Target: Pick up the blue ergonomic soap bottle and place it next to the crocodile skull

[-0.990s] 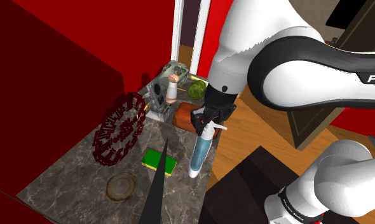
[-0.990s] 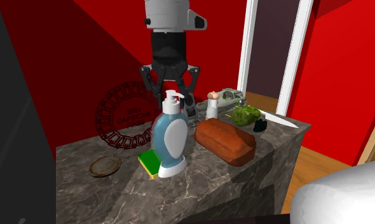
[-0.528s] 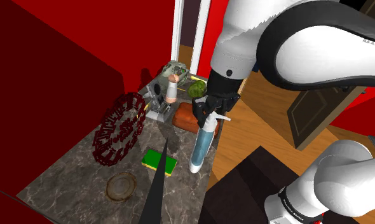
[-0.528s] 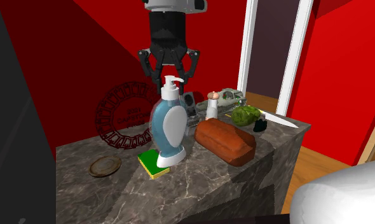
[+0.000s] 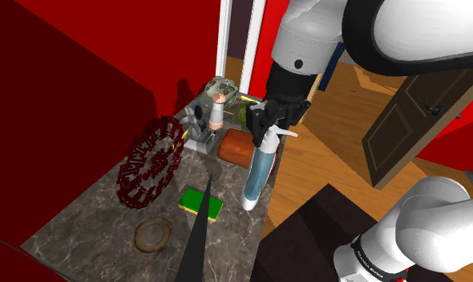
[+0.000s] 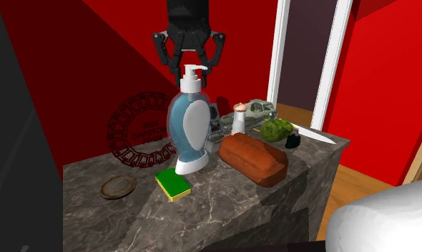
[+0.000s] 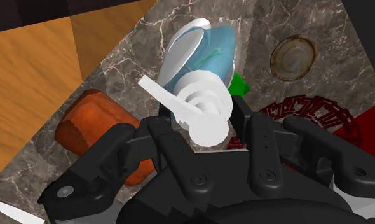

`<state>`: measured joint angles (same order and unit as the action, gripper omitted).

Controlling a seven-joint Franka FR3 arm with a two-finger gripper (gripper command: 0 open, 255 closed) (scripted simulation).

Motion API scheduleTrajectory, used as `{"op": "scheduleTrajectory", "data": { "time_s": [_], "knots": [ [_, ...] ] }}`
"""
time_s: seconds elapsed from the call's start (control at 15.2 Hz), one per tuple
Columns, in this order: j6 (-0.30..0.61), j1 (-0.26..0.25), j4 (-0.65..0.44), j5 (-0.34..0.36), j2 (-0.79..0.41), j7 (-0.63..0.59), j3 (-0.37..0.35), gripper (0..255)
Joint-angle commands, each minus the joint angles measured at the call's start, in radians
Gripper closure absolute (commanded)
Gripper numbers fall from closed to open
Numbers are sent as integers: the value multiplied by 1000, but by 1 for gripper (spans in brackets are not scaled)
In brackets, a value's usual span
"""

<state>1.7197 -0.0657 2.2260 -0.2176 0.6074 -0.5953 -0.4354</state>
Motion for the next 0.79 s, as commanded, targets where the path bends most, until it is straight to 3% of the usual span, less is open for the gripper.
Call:
{"op": "scheduleTrajectory", "data": {
  "time_s": [0.0, 0.73],
  "knots": [
    [-30, 2, -32, 4, -3, 0, 5, 255],
    [-169, 16, -208, 26, -41, -10, 21, 255]
  ]
}}
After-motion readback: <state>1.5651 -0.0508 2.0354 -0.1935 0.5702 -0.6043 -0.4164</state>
